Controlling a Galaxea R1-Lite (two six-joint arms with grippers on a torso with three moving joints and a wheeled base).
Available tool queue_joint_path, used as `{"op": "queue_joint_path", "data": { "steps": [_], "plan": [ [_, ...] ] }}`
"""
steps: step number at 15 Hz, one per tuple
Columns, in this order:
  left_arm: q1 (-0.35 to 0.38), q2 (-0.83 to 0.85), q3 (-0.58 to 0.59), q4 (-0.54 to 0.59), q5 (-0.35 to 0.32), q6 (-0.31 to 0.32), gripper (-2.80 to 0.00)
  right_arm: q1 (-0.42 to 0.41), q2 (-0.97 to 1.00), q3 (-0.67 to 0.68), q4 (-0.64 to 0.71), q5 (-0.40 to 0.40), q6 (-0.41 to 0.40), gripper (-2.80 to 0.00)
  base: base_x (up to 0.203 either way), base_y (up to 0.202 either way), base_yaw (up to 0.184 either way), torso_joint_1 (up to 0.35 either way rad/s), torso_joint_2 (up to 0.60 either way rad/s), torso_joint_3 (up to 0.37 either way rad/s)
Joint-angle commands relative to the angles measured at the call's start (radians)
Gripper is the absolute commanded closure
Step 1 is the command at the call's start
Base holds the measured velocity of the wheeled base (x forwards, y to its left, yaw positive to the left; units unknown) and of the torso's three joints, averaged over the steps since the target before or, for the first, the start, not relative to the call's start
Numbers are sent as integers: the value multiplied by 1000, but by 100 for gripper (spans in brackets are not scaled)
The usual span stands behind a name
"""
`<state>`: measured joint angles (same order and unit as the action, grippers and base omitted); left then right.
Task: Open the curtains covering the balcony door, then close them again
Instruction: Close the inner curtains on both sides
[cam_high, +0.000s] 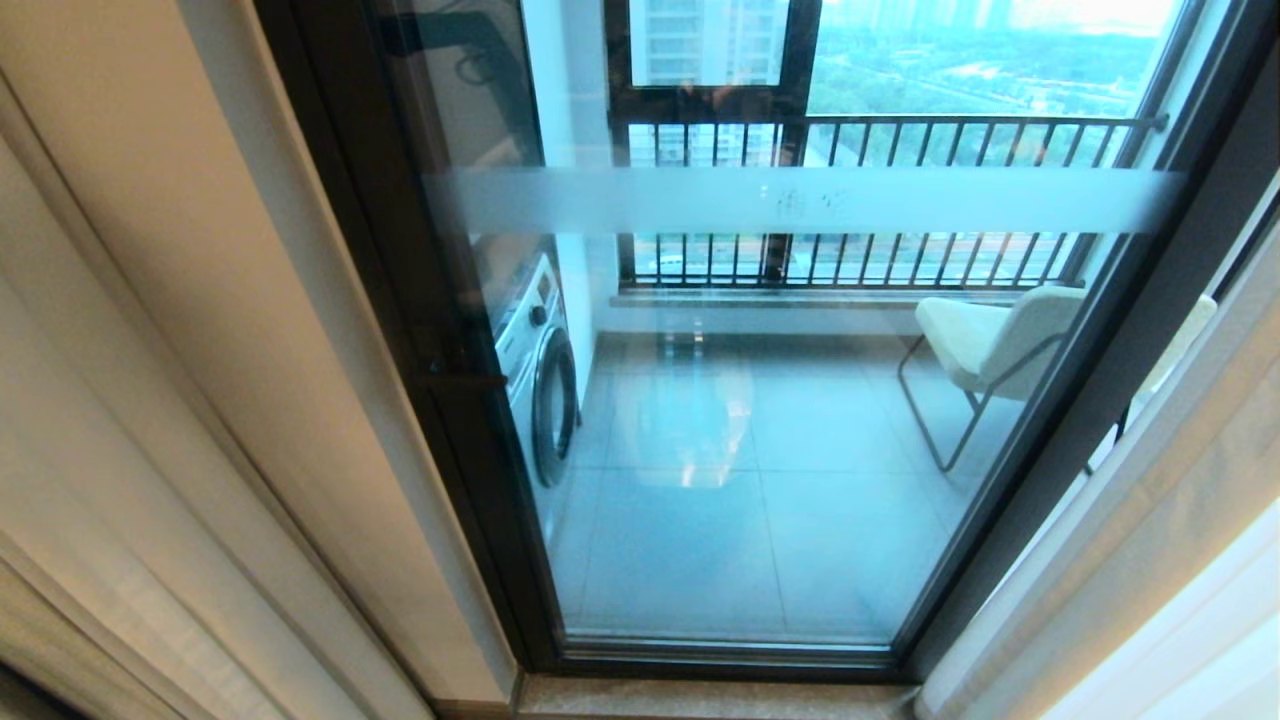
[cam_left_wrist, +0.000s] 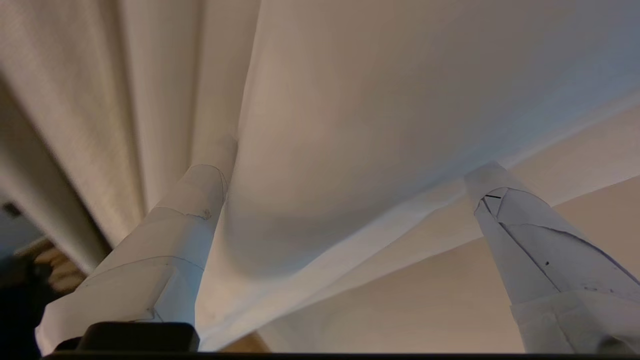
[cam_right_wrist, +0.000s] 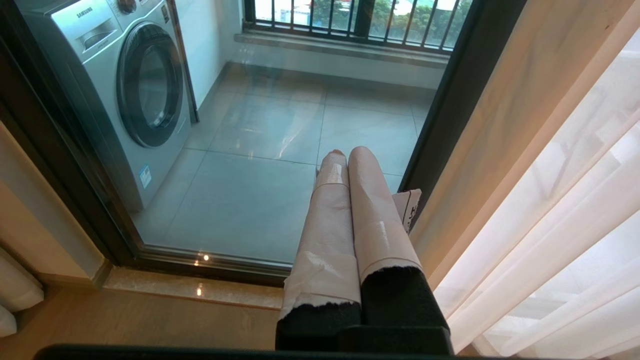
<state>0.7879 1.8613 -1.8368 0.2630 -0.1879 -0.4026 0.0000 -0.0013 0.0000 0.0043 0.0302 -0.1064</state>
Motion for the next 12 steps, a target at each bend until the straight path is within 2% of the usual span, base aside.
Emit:
{"op": "queue_joint_path", "data": {
  "steps": [1, 4, 12],
  "plan": [
    [-12, 42, -67, 1, -1, -2, -280, 0, 1, 0, 0, 0, -1, 0, 0, 0, 0, 0, 0, 0],
    [-23, 82, -149, -1, 1, 1, -280, 0, 1, 0, 0, 0, -1, 0, 0, 0, 0, 0, 0, 0],
    [-55, 91, -157, -44, 1, 1, -280, 0, 1, 0, 0, 0, -1, 0, 0, 0, 0, 0, 0, 0]
  ]
}}
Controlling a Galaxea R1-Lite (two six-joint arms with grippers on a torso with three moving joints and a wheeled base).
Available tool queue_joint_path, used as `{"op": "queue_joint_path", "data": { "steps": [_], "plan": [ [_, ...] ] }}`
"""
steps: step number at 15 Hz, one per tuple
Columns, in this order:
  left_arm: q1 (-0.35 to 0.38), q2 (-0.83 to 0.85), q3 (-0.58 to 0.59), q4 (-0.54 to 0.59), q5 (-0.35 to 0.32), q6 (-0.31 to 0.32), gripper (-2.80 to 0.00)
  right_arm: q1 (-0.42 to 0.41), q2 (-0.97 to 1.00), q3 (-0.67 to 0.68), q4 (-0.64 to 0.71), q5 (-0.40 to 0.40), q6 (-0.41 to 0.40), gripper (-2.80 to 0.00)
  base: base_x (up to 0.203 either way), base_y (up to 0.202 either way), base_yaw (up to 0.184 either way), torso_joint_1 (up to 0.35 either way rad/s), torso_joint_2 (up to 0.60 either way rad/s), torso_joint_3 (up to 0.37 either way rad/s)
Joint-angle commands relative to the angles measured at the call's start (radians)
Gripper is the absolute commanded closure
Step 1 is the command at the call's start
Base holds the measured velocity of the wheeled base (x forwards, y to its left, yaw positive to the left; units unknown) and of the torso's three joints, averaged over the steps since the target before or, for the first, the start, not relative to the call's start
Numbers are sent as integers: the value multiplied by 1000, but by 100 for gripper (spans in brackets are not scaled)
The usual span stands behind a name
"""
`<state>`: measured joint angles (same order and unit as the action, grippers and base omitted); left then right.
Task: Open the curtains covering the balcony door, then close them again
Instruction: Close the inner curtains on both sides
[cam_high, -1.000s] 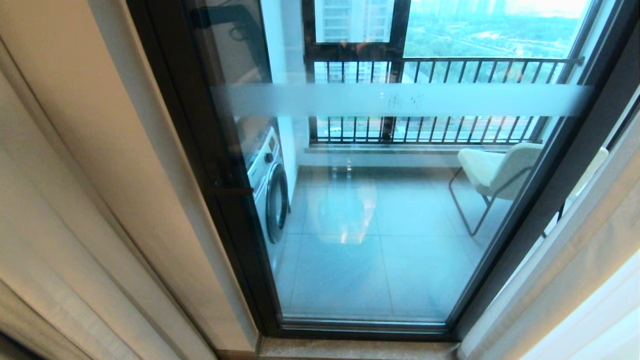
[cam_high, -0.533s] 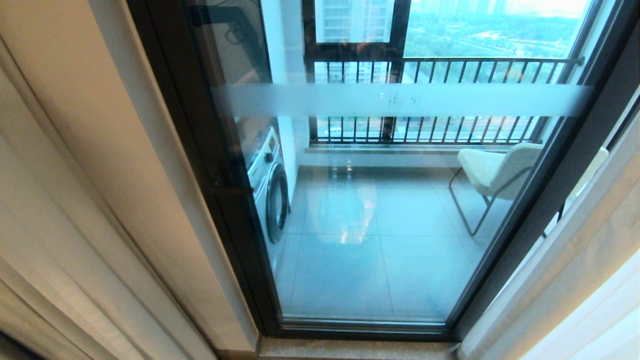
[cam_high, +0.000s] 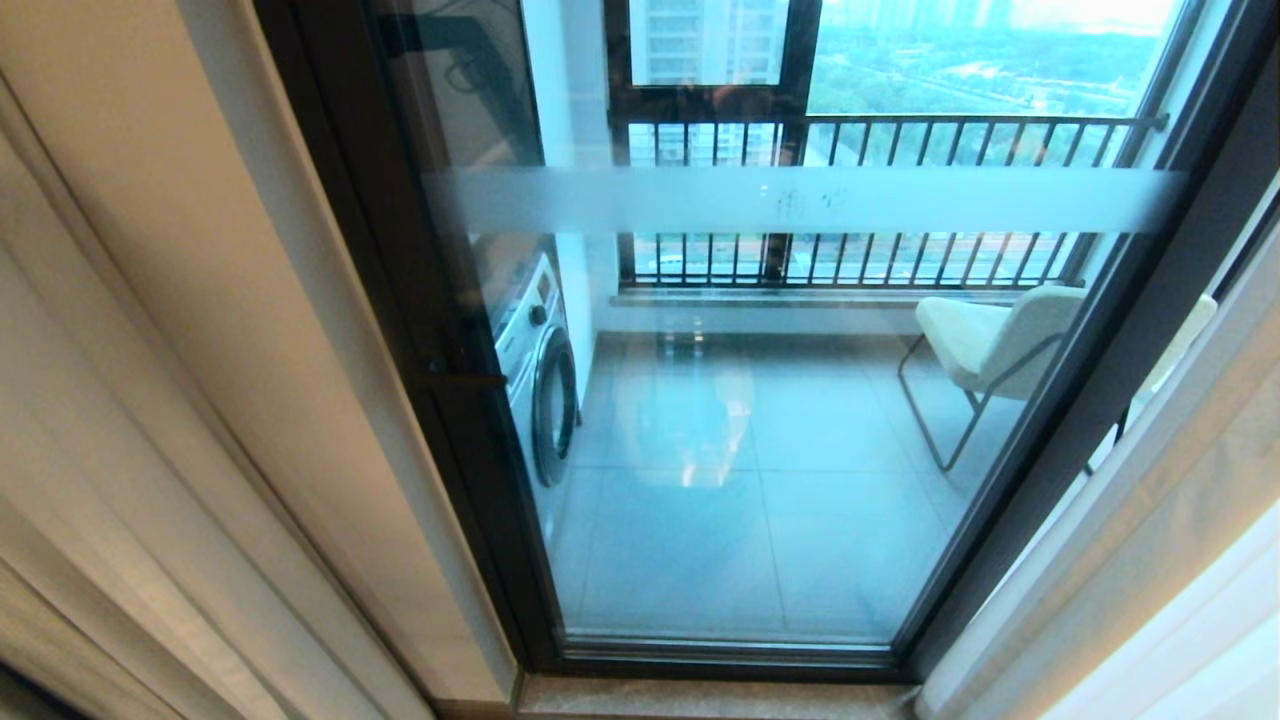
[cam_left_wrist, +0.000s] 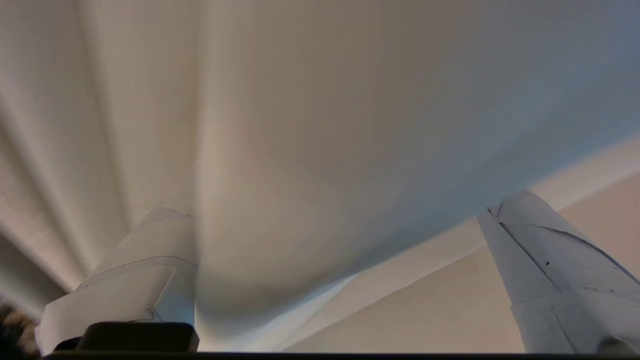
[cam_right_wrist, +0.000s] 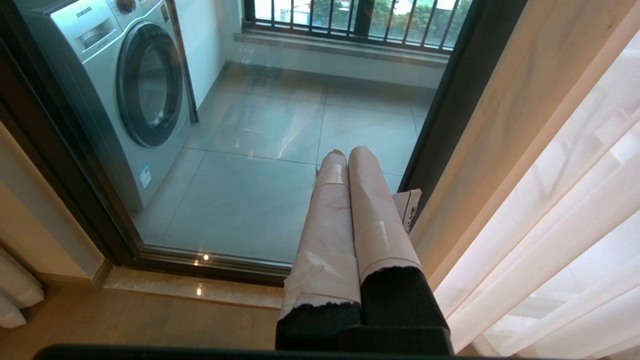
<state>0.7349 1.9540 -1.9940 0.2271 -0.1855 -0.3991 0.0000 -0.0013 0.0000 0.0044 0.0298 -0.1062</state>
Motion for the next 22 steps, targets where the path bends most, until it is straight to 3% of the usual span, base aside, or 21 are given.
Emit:
{"op": "queue_joint_path", "data": {
  "steps": [1, 3, 4, 5, 16, 22],
  "plan": [
    [-6, -1, 0, -17, -2, -3, -280, 0, 1, 0, 0, 1, -1, 0, 0, 0, 0, 0, 0, 0],
    [-12, -3, 0, -18, 1, -3, -280, 0, 1, 0, 0, 1, -1, 0, 0, 0, 0, 0, 0, 0],
    [-12, -3, 0, -18, 5, -1, -127, 0, 1, 0, 0, 1, -1, 0, 0, 0, 0, 0, 0, 0],
    [-12, -3, 0, -18, 6, -3, 0, 0, 1, 0, 0, 1, -1, 0, 0, 0, 0, 0, 0, 0],
    [-17, -97, 21, -11, 11, -8, 0, 0, 1, 0, 0, 1, -1, 0, 0, 0, 0, 0, 0, 0],
    [-59, -267, 158, -11, 11, -24, 0, 0, 1, 0, 0, 1, -1, 0, 0, 0, 0, 0, 0, 0]
  ]
}}
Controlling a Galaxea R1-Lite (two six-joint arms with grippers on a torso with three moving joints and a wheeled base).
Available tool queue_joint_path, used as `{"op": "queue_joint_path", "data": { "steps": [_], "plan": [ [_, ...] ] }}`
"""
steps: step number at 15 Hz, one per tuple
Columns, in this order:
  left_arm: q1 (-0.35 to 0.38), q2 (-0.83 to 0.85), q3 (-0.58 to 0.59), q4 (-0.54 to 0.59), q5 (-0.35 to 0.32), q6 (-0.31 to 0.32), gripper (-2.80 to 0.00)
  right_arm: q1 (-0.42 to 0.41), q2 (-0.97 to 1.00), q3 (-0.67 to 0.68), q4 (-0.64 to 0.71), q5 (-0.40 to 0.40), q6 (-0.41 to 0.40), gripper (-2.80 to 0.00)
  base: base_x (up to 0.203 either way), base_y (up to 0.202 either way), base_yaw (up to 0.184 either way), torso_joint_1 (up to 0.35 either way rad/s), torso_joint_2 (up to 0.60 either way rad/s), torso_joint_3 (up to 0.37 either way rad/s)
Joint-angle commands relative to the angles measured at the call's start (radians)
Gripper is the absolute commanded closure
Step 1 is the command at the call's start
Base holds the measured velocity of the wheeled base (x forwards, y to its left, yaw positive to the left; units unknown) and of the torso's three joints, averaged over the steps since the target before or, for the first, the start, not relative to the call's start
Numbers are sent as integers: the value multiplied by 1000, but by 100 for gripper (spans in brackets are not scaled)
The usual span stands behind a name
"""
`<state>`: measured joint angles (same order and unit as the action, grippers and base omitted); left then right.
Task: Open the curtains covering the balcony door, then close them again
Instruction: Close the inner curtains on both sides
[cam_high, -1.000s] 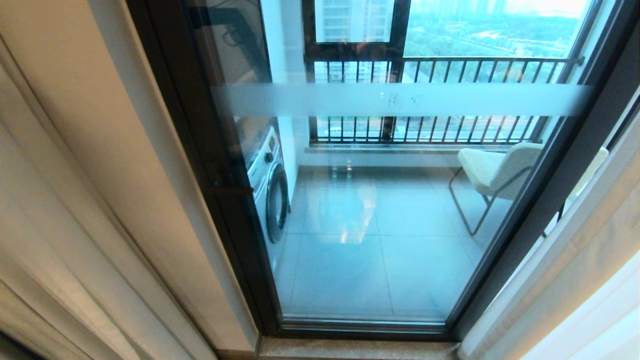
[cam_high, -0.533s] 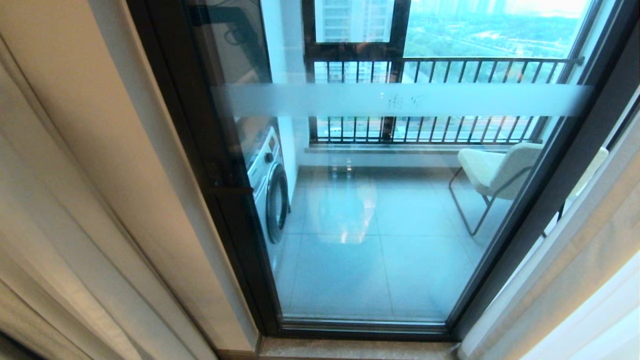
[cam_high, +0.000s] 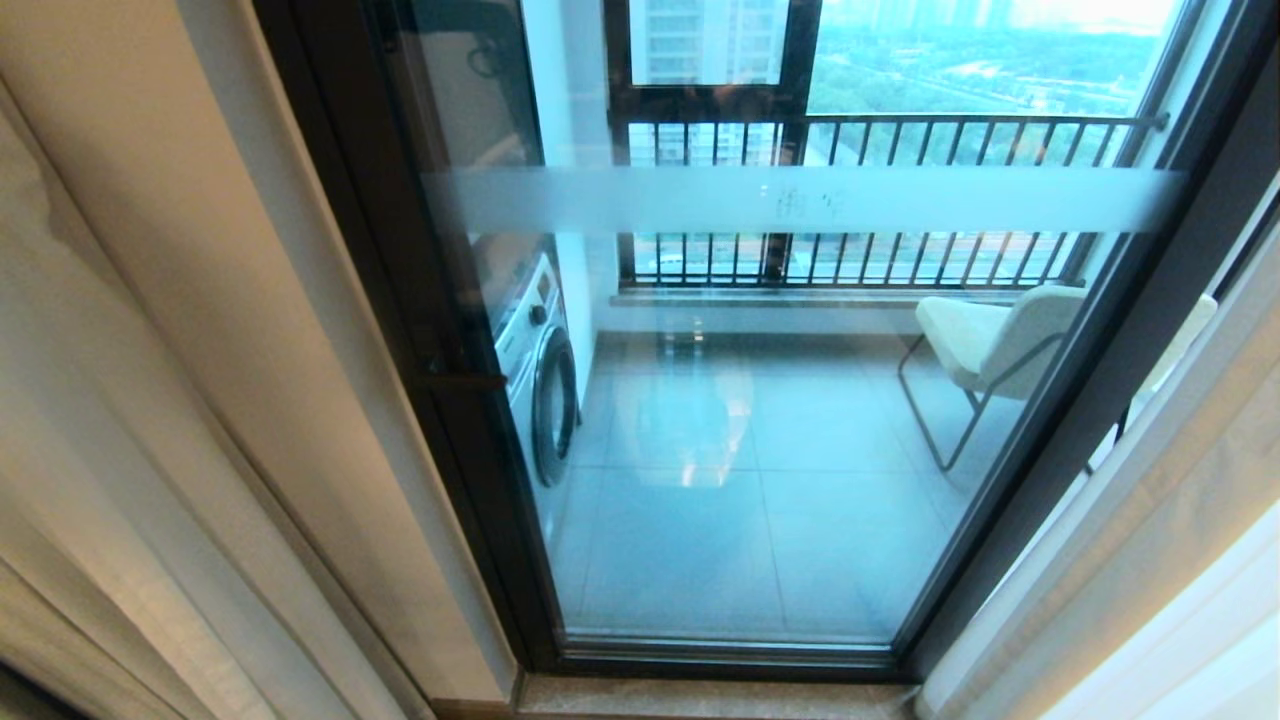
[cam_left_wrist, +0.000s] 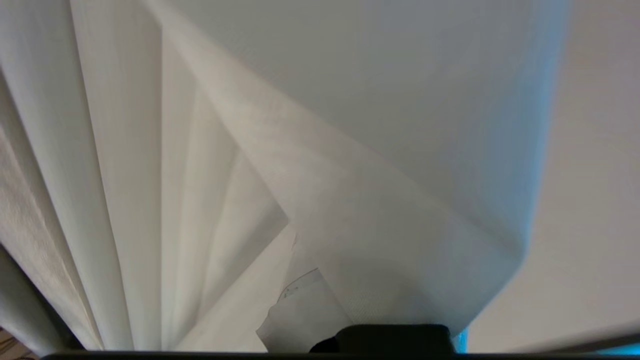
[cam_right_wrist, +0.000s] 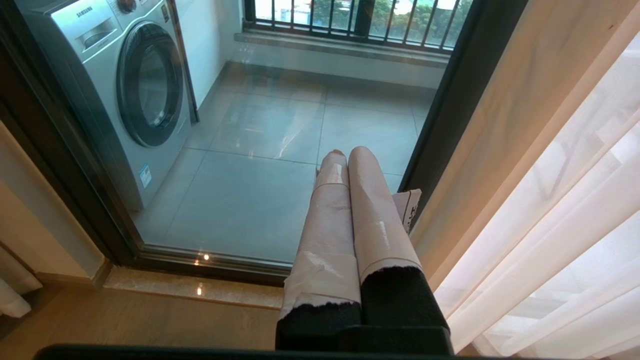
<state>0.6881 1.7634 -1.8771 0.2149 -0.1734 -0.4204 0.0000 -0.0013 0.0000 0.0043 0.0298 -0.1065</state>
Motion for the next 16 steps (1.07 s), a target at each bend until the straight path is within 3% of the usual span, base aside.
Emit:
{"op": "queue_joint_path", "data": {
  "steps": [1, 9, 16],
  "plan": [
    [-25, -108, 69, 0, -1, -3, 0, 0, 1, 0, 0, 1, -1, 0, 0, 0, 0, 0, 0, 0],
    [-202, -301, 231, -4, 48, 2, 0, 0, 1, 0, 0, 1, -1, 0, 0, 0, 0, 0, 0, 0],
    [-387, -449, 412, -33, 49, 12, 0, 0, 1, 0, 0, 1, -1, 0, 0, 0, 0, 0, 0, 0]
  ]
}}
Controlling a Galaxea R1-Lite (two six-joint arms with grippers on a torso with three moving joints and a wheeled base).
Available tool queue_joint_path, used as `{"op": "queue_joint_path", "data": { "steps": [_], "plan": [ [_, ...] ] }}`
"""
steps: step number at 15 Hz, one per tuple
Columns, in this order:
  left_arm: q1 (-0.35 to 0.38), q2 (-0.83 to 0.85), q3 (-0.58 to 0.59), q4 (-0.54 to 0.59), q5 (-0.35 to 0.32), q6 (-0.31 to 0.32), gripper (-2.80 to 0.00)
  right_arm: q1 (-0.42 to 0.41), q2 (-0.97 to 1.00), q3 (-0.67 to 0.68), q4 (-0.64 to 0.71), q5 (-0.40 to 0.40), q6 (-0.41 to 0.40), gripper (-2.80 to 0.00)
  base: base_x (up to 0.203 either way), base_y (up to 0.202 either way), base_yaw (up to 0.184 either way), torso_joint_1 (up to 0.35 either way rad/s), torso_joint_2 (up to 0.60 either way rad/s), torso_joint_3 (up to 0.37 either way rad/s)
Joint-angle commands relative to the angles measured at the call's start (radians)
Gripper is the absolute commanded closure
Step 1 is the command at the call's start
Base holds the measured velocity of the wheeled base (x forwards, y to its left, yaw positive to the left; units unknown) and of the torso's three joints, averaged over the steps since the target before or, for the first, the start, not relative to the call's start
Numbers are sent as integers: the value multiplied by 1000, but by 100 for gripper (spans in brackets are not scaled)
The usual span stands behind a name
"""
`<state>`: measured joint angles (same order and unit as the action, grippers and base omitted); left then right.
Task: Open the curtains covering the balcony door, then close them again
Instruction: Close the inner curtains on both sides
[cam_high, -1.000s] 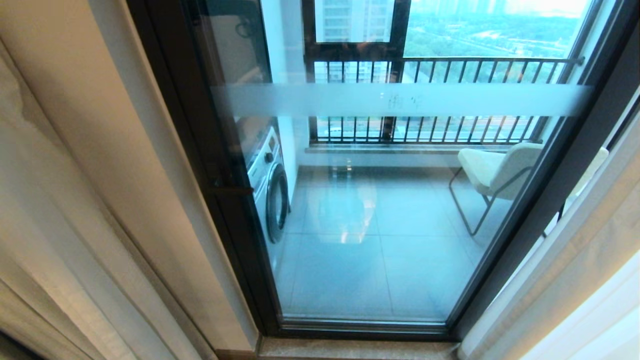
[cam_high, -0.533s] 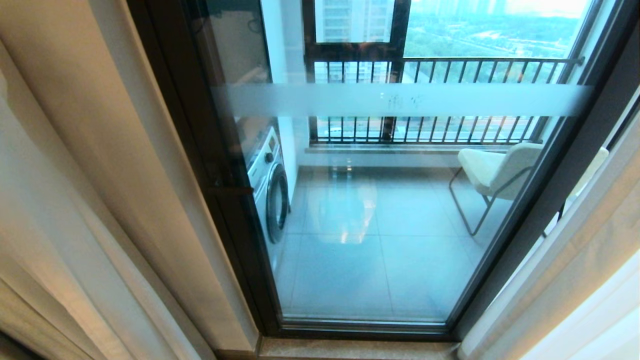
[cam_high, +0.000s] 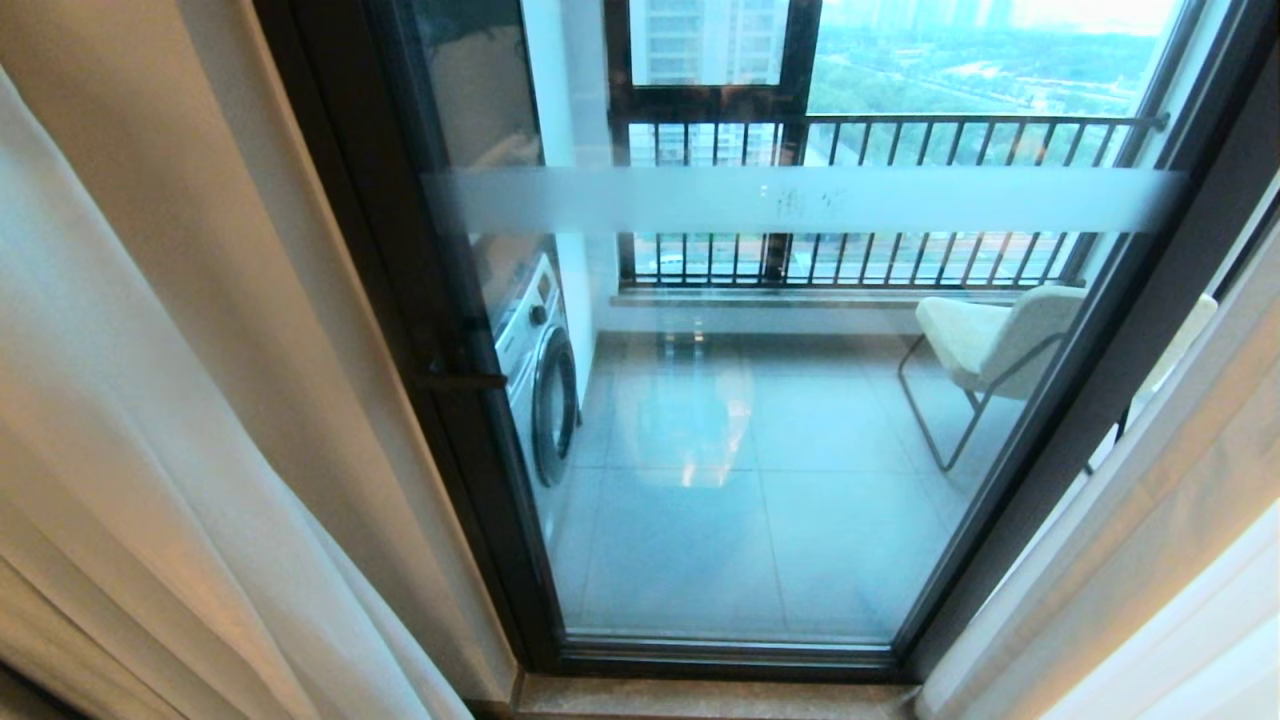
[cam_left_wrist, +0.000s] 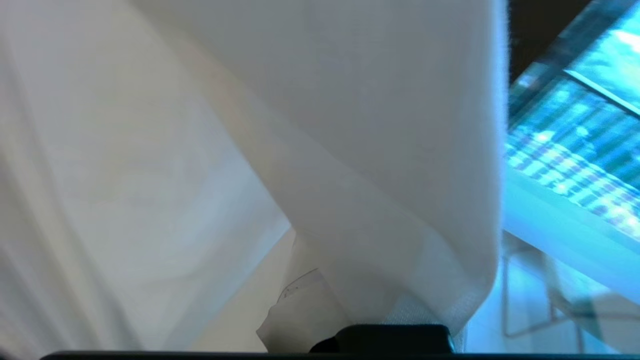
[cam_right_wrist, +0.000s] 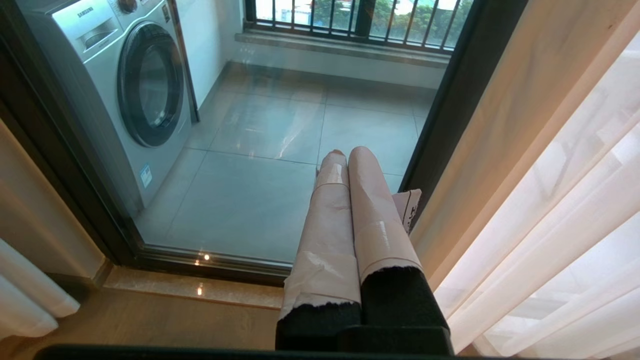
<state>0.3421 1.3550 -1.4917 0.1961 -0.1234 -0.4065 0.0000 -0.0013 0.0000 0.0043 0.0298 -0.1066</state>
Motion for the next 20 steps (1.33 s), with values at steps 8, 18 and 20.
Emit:
{"op": "queue_joint_path", "data": {
  "steps": [8, 18, 20],
  "plan": [
    [-266, -79, 112, -118, -1, 24, 0, 0, 1, 0, 0, 1, -1, 0, 0, 0, 0, 0, 0, 0],
    [-313, 43, 27, -121, -1, 132, 0, 0, 1, 0, 0, 1, -1, 0, 0, 0, 0, 0, 0, 0],
    [-328, 60, 14, -121, -1, 133, 0, 0, 1, 0, 0, 1, -1, 0, 0, 0, 0, 0, 0, 0]
  ]
}}
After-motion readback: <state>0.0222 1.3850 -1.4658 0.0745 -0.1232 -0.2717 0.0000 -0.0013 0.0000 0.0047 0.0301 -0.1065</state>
